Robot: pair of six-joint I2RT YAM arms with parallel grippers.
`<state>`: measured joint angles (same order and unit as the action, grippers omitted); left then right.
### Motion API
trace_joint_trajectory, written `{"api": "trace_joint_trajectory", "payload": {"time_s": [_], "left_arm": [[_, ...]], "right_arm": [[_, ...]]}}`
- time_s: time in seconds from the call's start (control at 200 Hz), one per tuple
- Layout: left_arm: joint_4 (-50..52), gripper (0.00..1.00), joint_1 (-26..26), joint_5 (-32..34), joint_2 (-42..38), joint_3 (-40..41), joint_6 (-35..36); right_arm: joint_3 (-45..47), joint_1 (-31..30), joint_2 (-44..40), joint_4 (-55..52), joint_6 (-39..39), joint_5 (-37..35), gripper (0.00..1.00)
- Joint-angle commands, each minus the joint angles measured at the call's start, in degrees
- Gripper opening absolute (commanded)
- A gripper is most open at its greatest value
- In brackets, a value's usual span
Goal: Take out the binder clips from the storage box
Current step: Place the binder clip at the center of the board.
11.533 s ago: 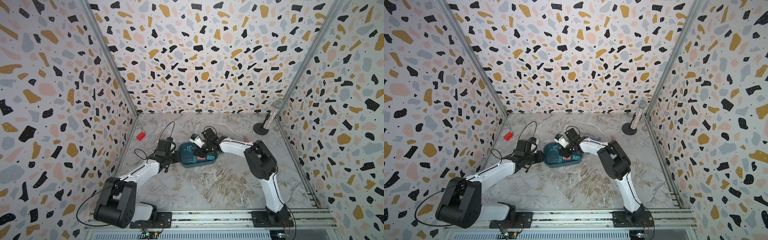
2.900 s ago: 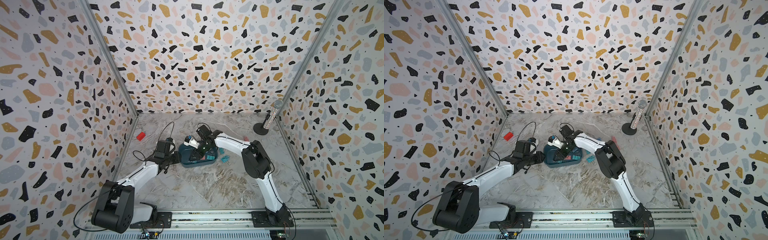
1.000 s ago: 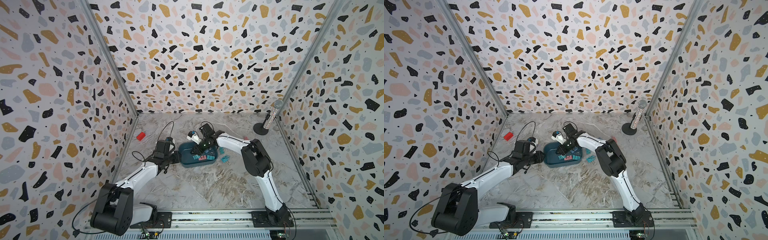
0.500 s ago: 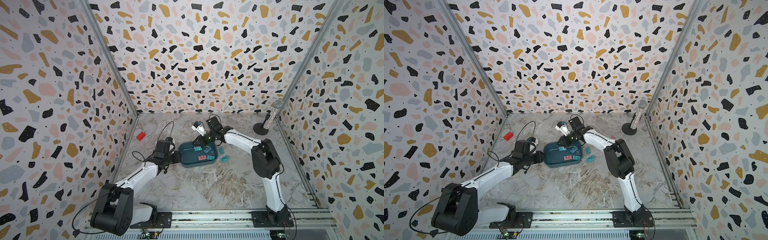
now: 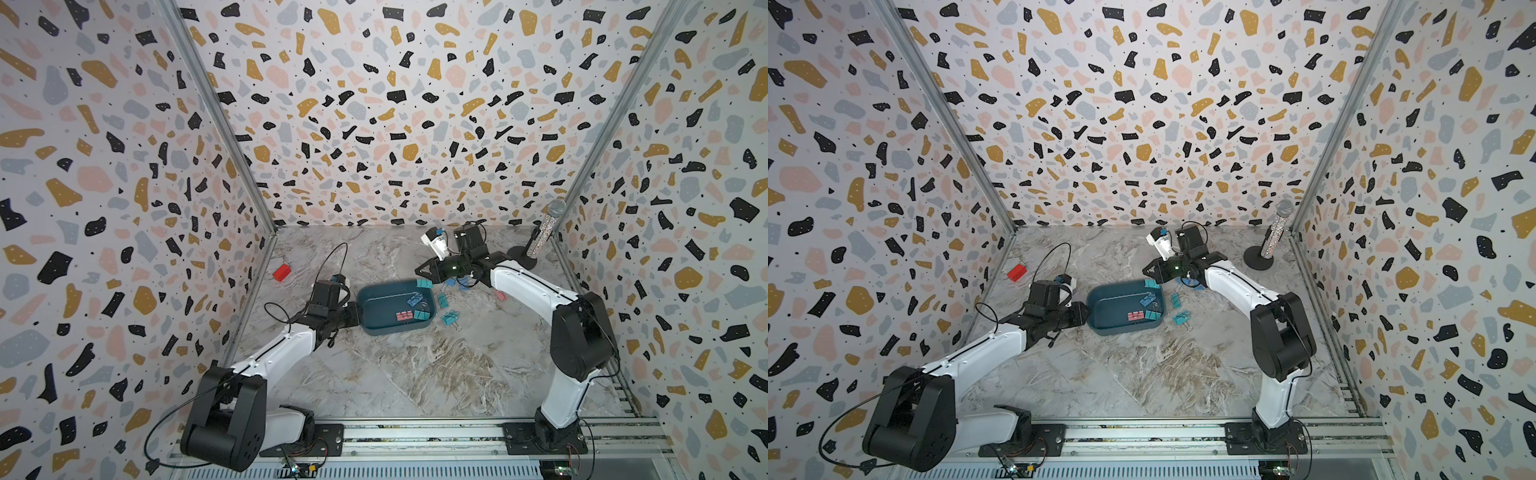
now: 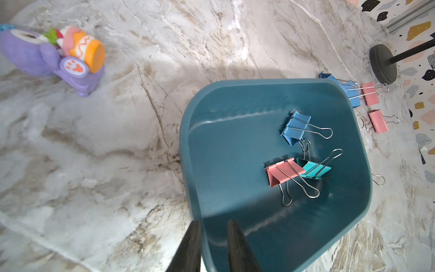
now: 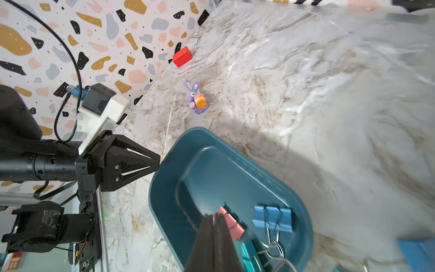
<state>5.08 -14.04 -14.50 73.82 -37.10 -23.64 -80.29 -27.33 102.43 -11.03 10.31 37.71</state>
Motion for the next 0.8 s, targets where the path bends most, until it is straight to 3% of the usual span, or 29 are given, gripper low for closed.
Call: {"api": "trace_joint_trajectory", "payload": {"time_s": [0.0, 0.39, 0.796], "left_arm": [[-0.7, 0.24, 0.0, -0.2, -1.1, 0.8, 0.0], [-0.8, 0.24, 0.0, -0.3, -0.9, 1.0, 0.2], [-0.8, 0.24, 0.0, -0.6, -0.6, 0.8, 0.2]], "right_arm": [[3.6, 2.0, -6.0, 2.2, 1.4, -2.7, 0.01], [20.7, 10.3, -17.6, 11.3, 7.7, -9.1, 0.01], [31.2, 13.8, -17.3, 25.4, 16.9, -14.2, 0.00]]}}
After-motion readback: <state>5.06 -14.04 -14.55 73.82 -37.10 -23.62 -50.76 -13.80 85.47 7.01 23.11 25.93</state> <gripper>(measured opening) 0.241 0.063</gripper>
